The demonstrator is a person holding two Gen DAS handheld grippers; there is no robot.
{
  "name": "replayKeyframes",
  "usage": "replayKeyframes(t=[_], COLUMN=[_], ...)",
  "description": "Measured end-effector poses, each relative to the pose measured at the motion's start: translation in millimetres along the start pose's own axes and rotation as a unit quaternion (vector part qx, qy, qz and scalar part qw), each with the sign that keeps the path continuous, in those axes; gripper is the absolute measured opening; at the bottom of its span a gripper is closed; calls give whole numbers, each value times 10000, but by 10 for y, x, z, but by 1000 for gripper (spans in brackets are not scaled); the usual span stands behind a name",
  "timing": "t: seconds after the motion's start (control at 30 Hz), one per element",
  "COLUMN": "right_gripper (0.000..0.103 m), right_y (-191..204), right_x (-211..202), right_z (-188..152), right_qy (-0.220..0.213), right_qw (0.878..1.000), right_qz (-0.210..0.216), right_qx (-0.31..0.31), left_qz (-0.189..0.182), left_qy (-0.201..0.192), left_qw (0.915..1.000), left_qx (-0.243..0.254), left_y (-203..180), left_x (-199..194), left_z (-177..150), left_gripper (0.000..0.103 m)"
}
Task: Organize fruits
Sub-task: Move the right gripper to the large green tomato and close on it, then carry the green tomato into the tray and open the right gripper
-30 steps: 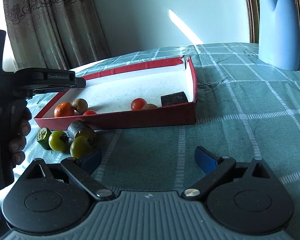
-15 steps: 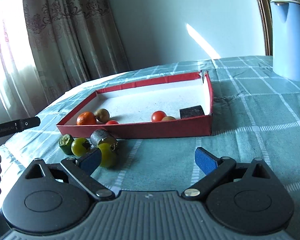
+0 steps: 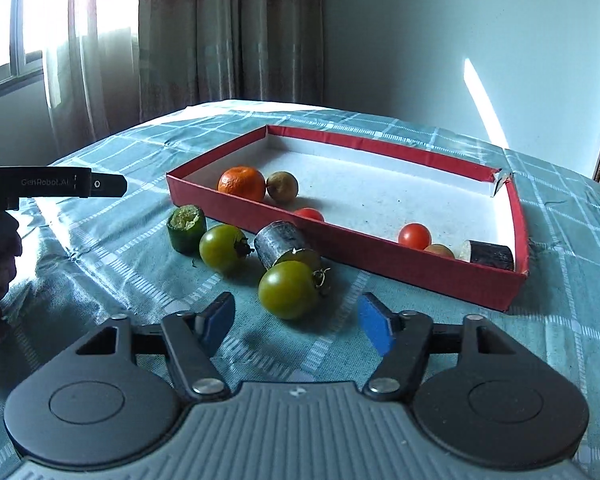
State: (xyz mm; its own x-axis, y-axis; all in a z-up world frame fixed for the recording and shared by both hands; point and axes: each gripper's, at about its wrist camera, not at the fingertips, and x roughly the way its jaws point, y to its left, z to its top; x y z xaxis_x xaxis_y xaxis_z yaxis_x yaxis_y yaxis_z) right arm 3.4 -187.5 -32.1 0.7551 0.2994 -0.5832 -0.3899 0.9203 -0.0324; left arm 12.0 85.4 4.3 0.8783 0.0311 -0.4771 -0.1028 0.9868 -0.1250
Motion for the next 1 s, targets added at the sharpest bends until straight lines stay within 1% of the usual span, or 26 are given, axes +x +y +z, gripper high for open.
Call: replayKeyframes(t=[0.13, 0.2, 0.23, 0.3, 0.37, 0.53, 0.63, 0.77, 1.0], right_gripper=[61, 58, 49, 44, 35, 34, 34, 34, 34], right_y=[12, 15, 14, 7, 16, 27, -4, -54, -185], right_x=[47, 87, 104, 116, 129, 98, 3, -174, -418], right_z=[34, 51, 55, 60, 71, 62, 32, 16, 140], right_qy=[7, 49, 83, 67, 59, 22, -91, -351, -857], right_qw=[10000, 9999, 9999, 10000, 10000, 10000, 9998, 9988, 9943], right_qz=[-70, -96, -98, -48, -12, -32, -7, -67, -147], right_qx=[-13, -35, -32, -9, -8, 79, 185, 343, 614], left_qz=[-71, -74, -64, -82, -85, -72, -68, -53, 1], left_qy=[-17, -6, -7, -13, 2, 45, 46, 58, 69], left_qw=[10000, 10000, 10000, 10000, 10000, 10000, 10000, 10000, 10000], left_qx=[-56, -24, -13, -9, -9, -3, 2, 8, 21], left_y=[20, 8, 3, 3, 4, 2, -2, -1, -7], left_x=[1, 6, 8, 8, 13, 29, 31, 36, 37], left_z=[0, 0, 0, -1, 0, -4, -7, -10, -15], left_gripper=[103, 103, 103, 103, 103, 103, 103, 103, 103])
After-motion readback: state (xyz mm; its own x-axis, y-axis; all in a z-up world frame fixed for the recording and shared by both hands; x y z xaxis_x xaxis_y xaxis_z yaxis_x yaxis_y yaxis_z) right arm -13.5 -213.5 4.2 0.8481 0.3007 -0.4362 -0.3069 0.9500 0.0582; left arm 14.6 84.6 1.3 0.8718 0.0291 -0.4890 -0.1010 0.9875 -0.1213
